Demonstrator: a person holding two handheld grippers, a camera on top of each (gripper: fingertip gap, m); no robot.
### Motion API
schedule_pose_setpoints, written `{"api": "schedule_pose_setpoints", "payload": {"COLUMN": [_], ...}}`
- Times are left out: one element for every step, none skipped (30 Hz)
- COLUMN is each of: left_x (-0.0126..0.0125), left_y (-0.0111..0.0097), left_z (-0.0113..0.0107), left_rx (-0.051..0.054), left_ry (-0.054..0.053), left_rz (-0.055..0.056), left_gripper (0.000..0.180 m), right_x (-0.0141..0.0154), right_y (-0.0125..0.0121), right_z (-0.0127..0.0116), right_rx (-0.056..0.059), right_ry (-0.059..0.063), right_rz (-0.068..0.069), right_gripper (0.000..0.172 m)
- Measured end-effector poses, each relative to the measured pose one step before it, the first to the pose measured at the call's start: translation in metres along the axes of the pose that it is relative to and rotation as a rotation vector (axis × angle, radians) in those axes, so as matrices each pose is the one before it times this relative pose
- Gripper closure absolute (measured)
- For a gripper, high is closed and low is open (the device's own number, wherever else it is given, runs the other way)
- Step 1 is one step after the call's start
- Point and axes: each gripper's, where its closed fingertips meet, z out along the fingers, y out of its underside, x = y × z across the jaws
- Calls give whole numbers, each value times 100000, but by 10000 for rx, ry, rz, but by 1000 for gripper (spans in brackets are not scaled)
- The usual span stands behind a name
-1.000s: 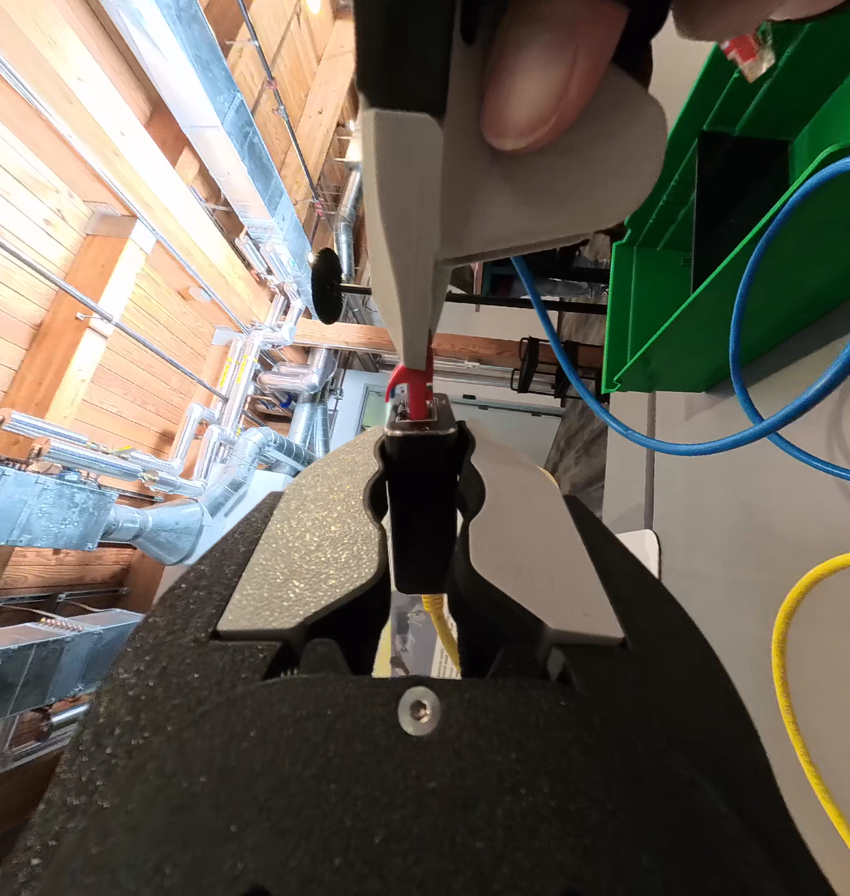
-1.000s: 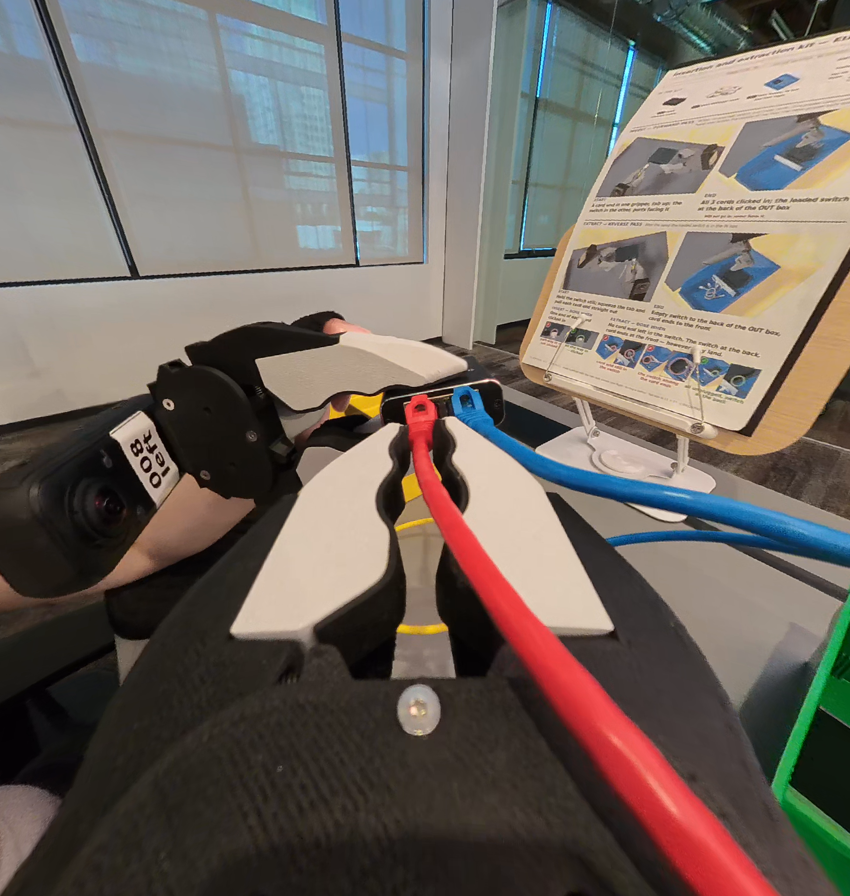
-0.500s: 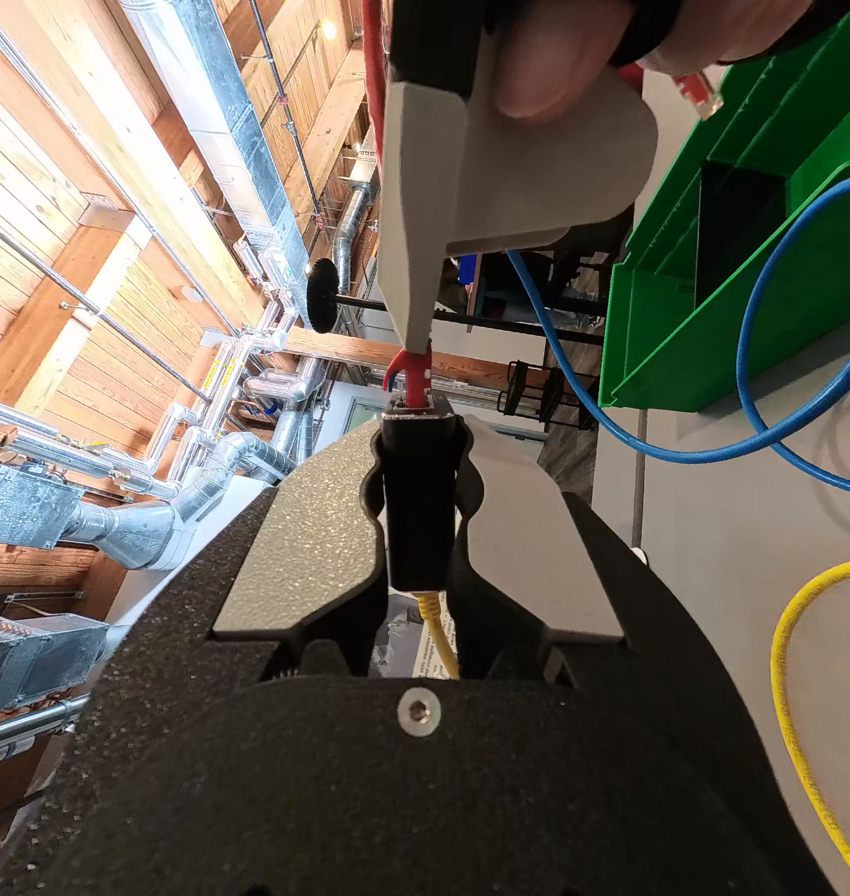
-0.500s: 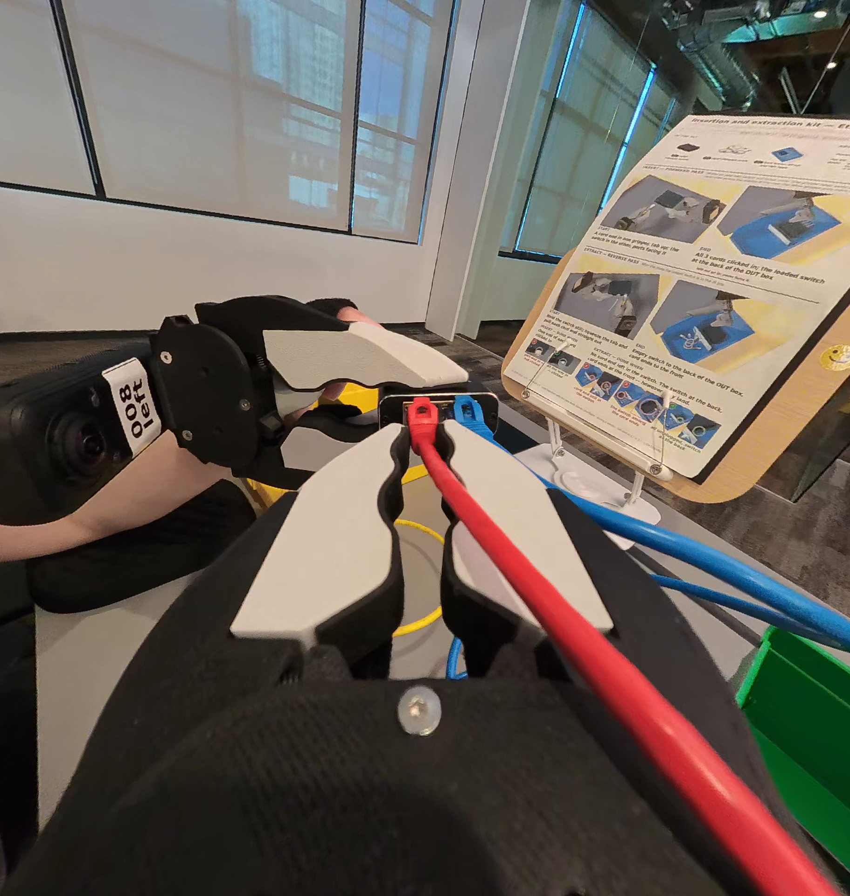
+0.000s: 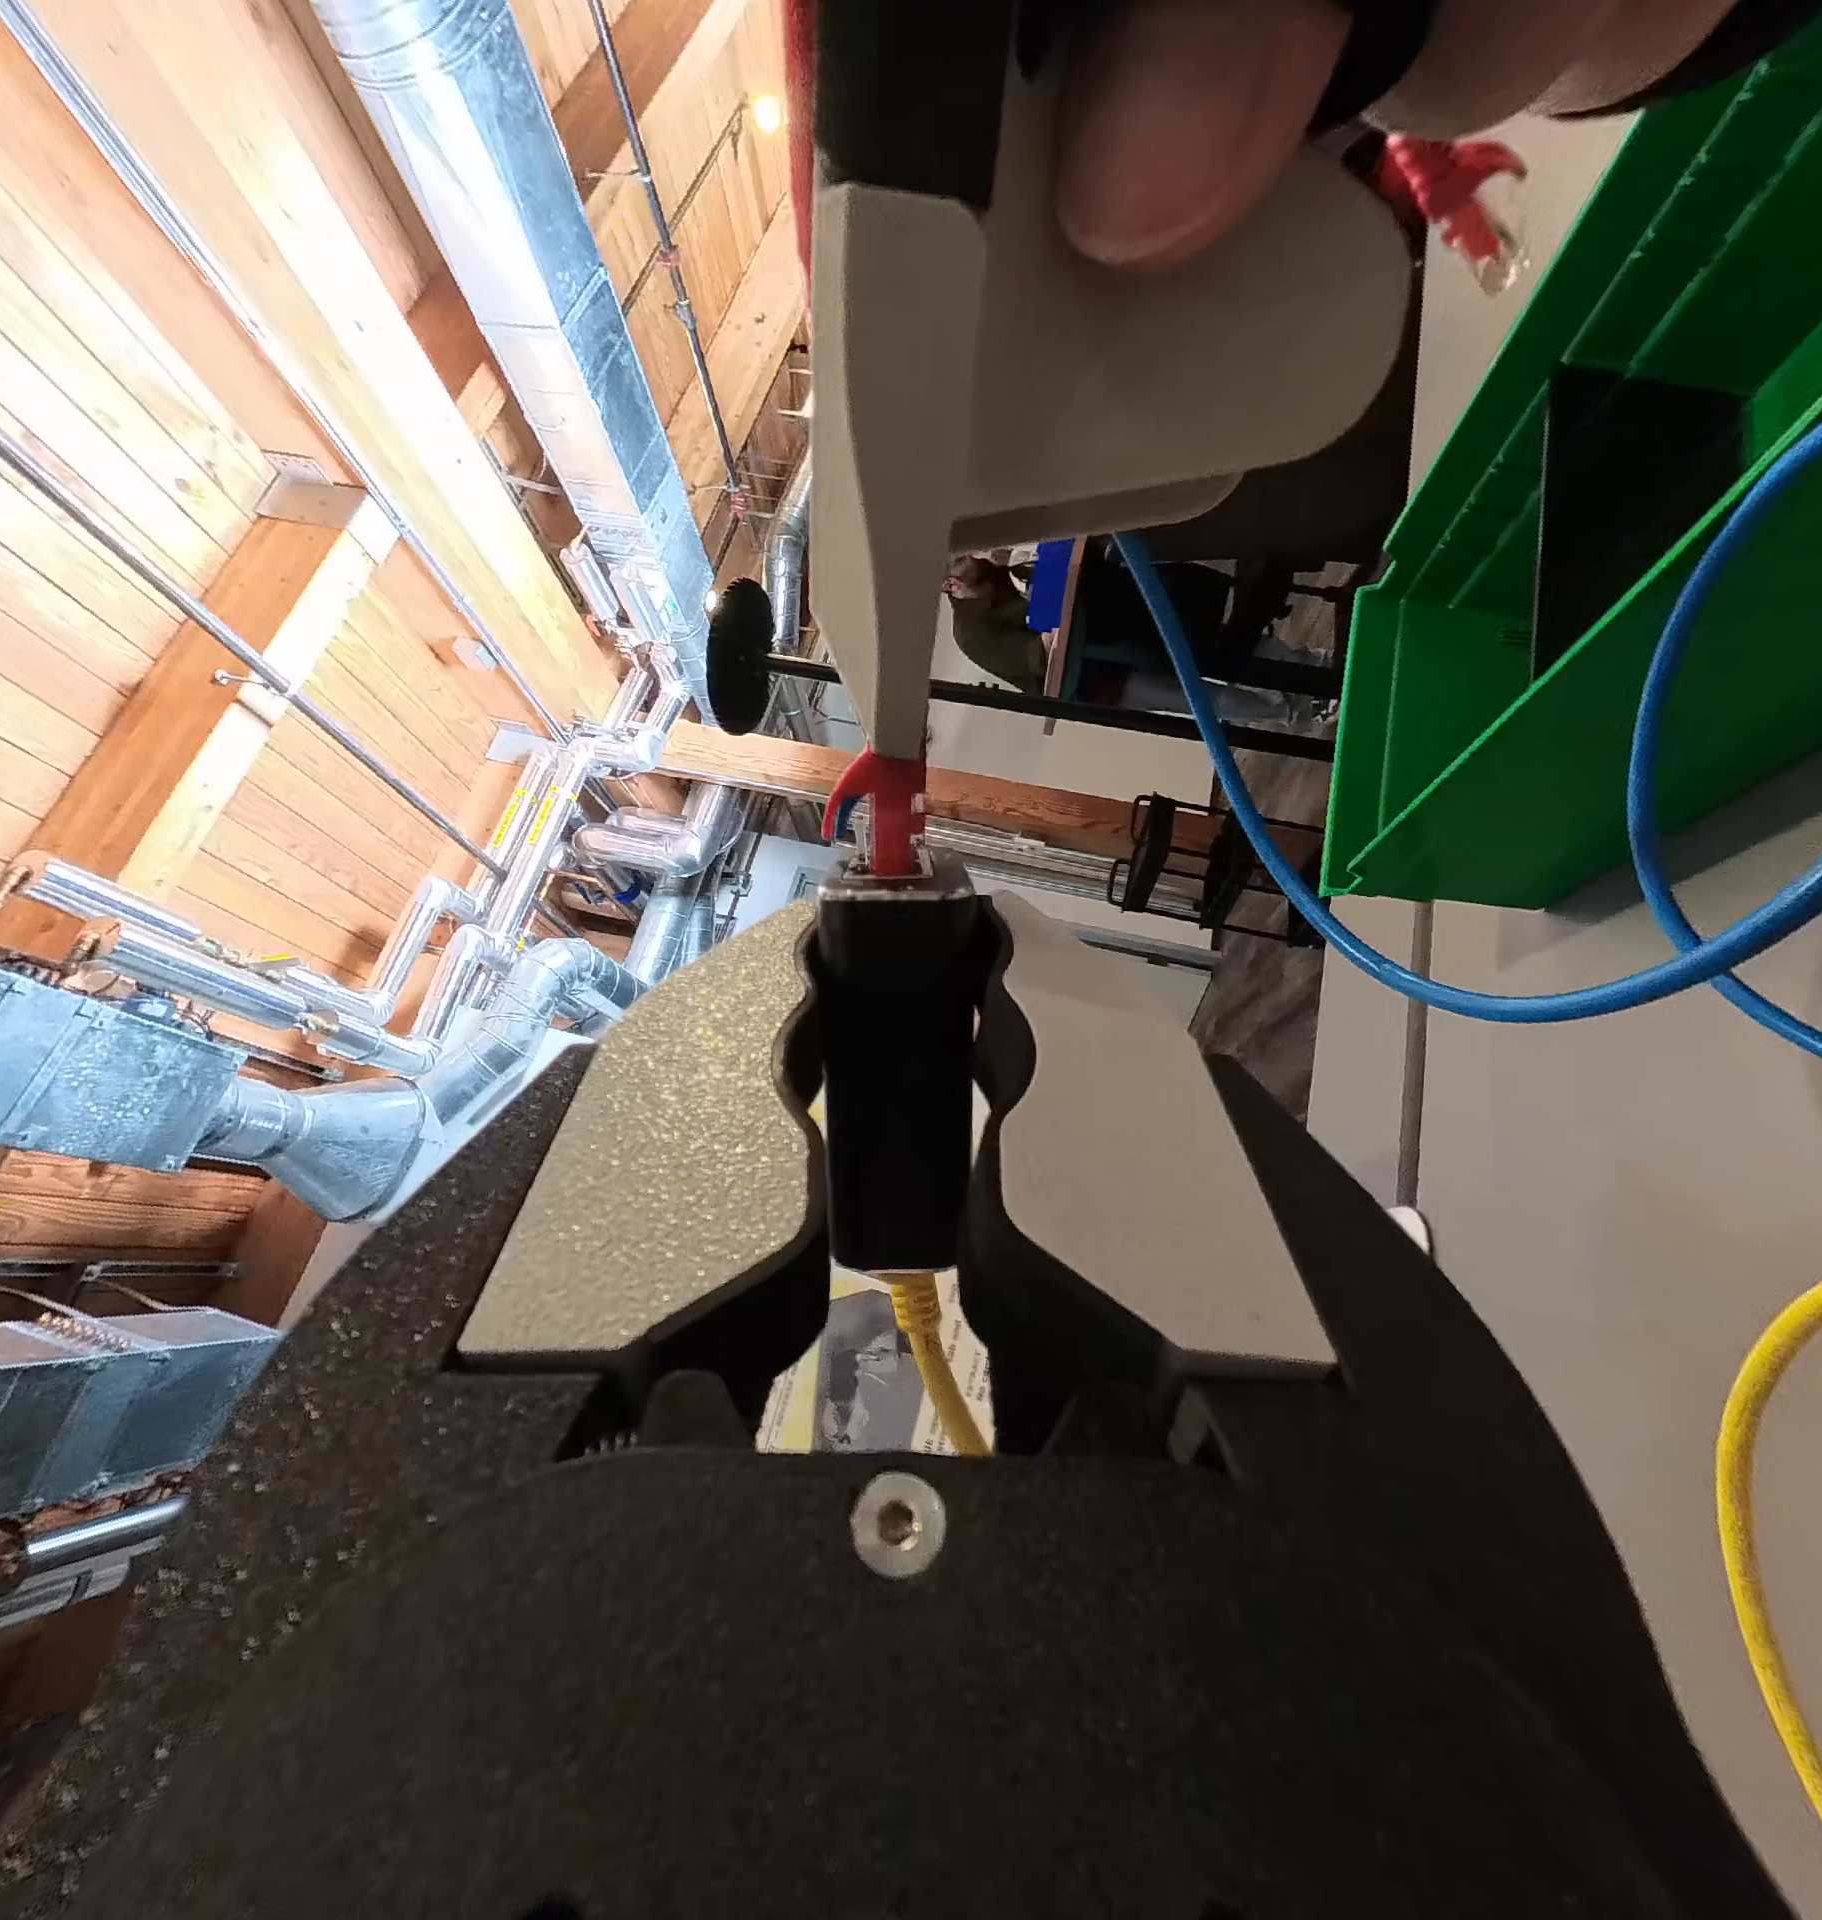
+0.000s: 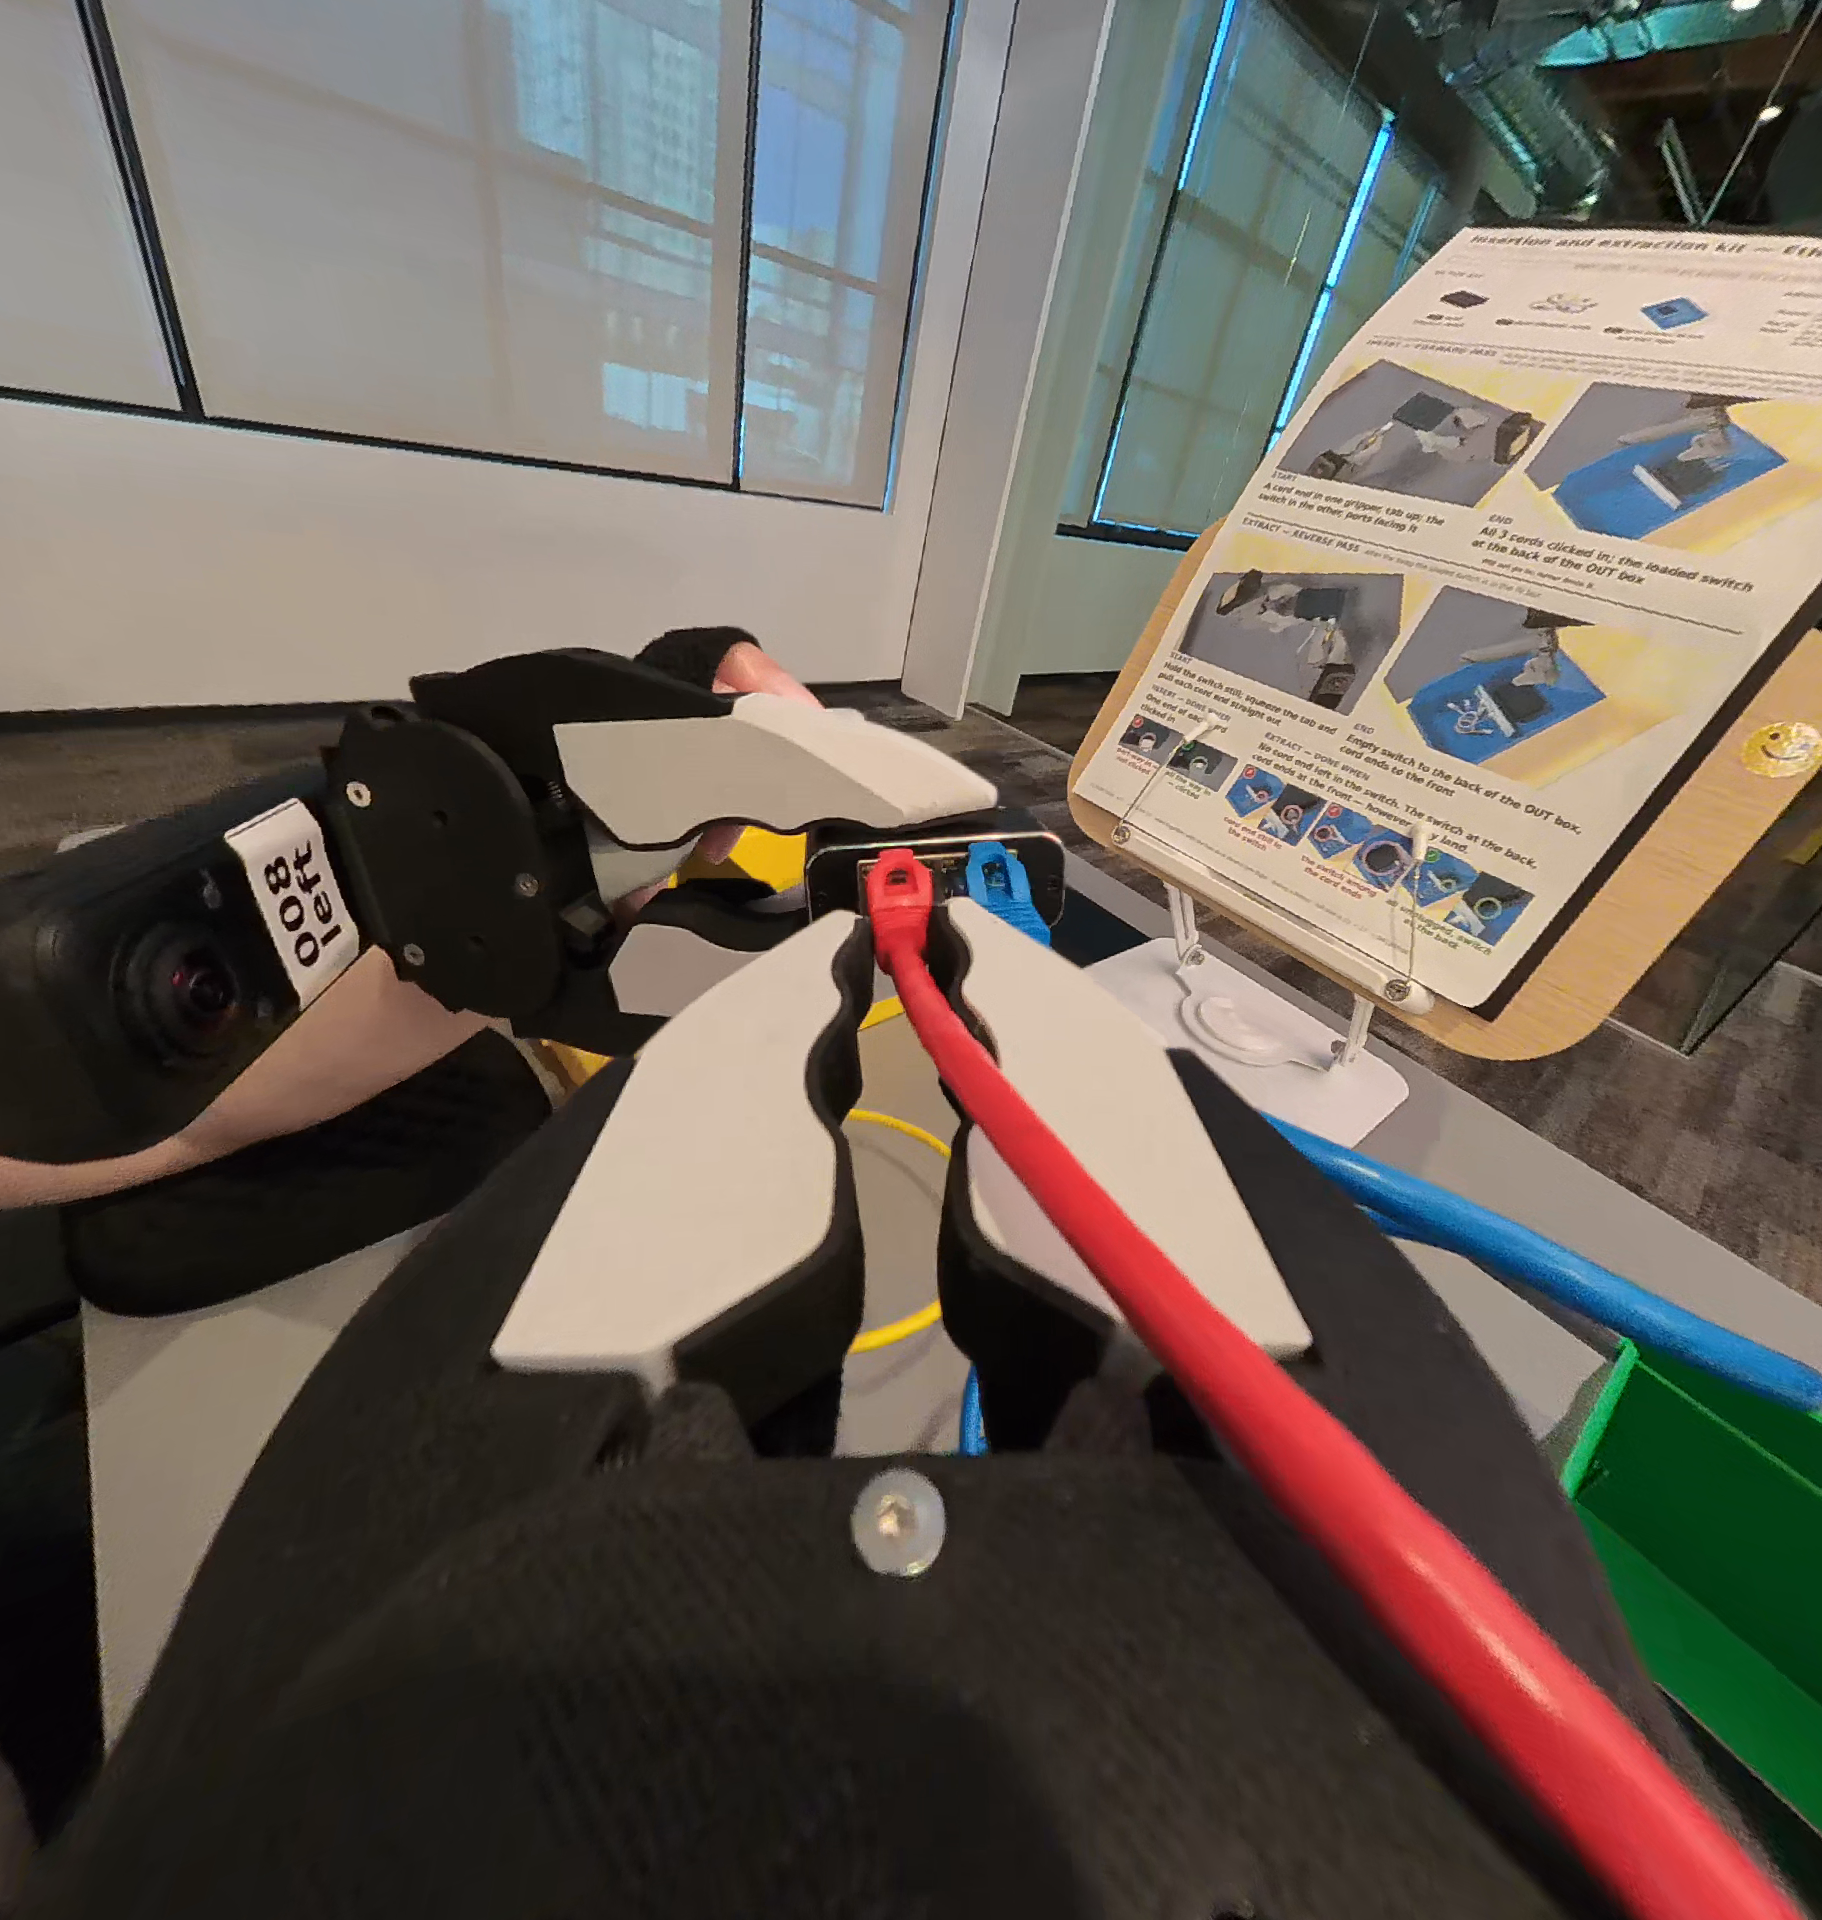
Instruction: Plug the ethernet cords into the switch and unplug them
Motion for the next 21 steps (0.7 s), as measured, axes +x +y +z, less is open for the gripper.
{"api": "schedule_pose_setpoints", "payload": {"left_x": [-62,-117,-198,-121,-97,-91,-69,-72,-14,-53,-95,-37,-52,-51,2,-58,-25,139,176,156,43], "left_y": [-20,-57,-40,-37,-28,-18,32,24,-8,17,-25,-55,-22,-47,-139,-245,-227,-85,-52,-86,-146], "left_z": [24,-25,-42,-36,-39,-1,30,31,29,13,-25,-14,-27,-72,-125,-178,-145,-47,-19,-15,-20], "left_rx": [-8,49,38,5,16,14,-22,-55,-5,14,-5,-33,-56,-44,37,149,111,-24,-32,-4,-24], "left_ry": [-33,-105,-174,-105,-70,-65,-61,-90,-29,0,13,91,101,73,61,-33,-11,134,100,4,-55], "left_rz": [-60,9,37,69,121,150,122,89,85,-28,-206,-214,-139,-80,-16,45,36,35,95,84,29], "left_gripper": [157,156,156,156,155,155,155,155,155,156,156,156,156,157,157,156,157,157,157,157,158], "right_x": [-58,-106,-97,-87,-85,-27,-1,-10,8,-32,-52,-28,-71,-131,-169,-210,-124,10,-36,-26,-102], "right_y": [-107,-125,-103,-92,-87,-35,-32,-66,-18,-69,-140,-65,-23,-25,-44,-98,1,199,151,127,-94], "right_z": [-6,-19,-9,11,14,29,42,24,-5,0,-25,-37,-12,-53,-116,-152,-109,-44,-72,-94,-137], "right_rx": [67,55,21,-1,-3,-29,-3,29,-1,44,98,37,9,-6,-15,31,16,-89,-89,-62,160], "right_ry": [113,116,132,132,96,70,55,23,13,-18,-19,6,-11,-59,-136,-169,-92,0,-36,-28,-21], "right_rz": [-95,-97,-142,-168,-133,-81,-48,-45,-32,10,-8,-21,-26,-28,66,122,104,106,82,95,89], "right_gripper": [161,161,161,161,161,161,161,161,161,161,161,161,160,160,160,161,161,160,160,160,160]}}
